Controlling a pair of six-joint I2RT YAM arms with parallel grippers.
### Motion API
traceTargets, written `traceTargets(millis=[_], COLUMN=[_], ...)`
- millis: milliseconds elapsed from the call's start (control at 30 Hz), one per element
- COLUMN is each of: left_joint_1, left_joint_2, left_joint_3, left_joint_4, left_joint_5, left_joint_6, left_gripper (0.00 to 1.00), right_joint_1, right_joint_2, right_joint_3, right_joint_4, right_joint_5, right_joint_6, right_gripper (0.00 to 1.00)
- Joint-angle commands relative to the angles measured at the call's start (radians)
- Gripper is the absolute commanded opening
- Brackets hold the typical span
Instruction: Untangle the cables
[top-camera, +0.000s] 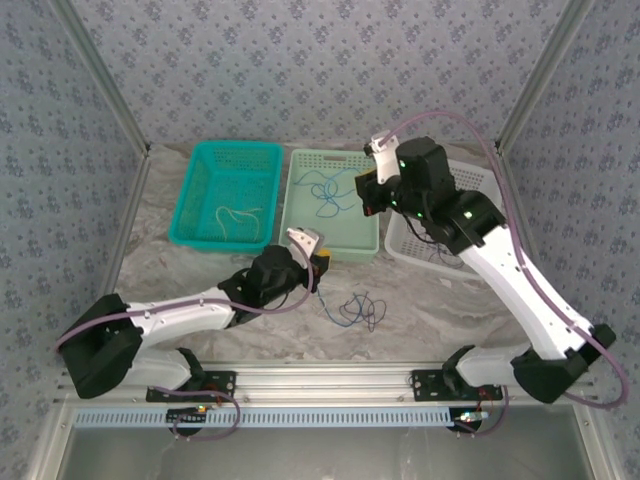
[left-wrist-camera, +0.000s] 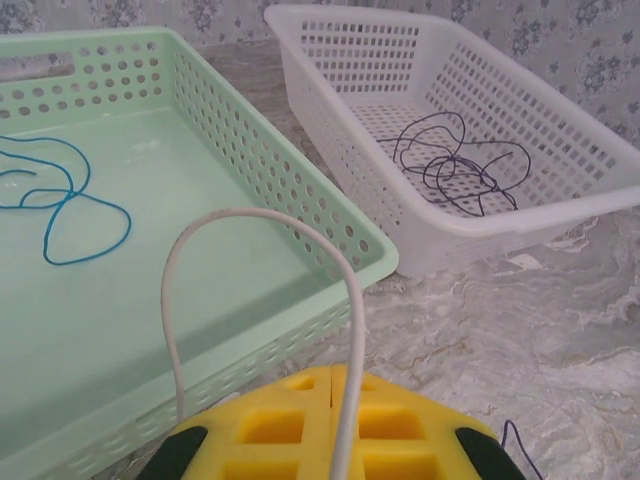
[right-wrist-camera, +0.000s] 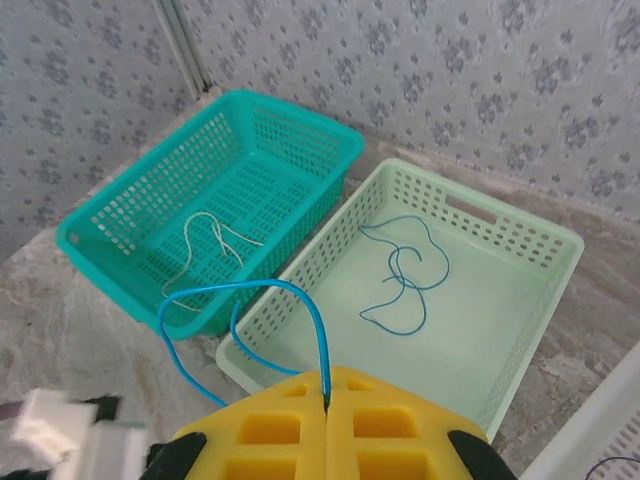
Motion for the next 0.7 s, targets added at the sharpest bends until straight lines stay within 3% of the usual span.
traceTargets(millis=[0,200,333,367,400,667], left_joint_1=[0.004,0.006,0.006,0.006,0.005,0.071], left_joint_2=[-0.032,-0.048,-0.069,-0.076,-0.083,-0.125], left_joint_3=[0.019,0.034,0.030,0.030,0.029,0.071], left_joint_4=[-0.003,-0.018,-0.030,-0.035,-0.040,-0.112], left_joint_5=[-0.002,0.018,0.014,0.010,0.003,0.024], left_joint_6=[-0.010,-0.023,-0.029,-0.031,-0.034,-0.137], left_gripper=[0.07,0.08,0.08,0.08,0.09,0.10], right_joint_1=[-0.053,-0.123,-0.139,-0.138,-0.137,-0.100], right_joint_2=[0.086,0.264,0.356,0.362,0.355,0.105], right_joint_3=[-0.060,-0.095,-0.065,-0.064,-0.074,-0.347], right_joint_4=[0.074,0.172,0.178,0.180,0.189,0.261], right_joint_5=[-0.064,-0.149,-0.184,-0.182,-0.182,-0.251], right_joint_6=[0.011,0.009,-0.001,-0.007,-0.012,-0.133], right_gripper=[0.00,0.15,0.47,0.61,0.66,0.70])
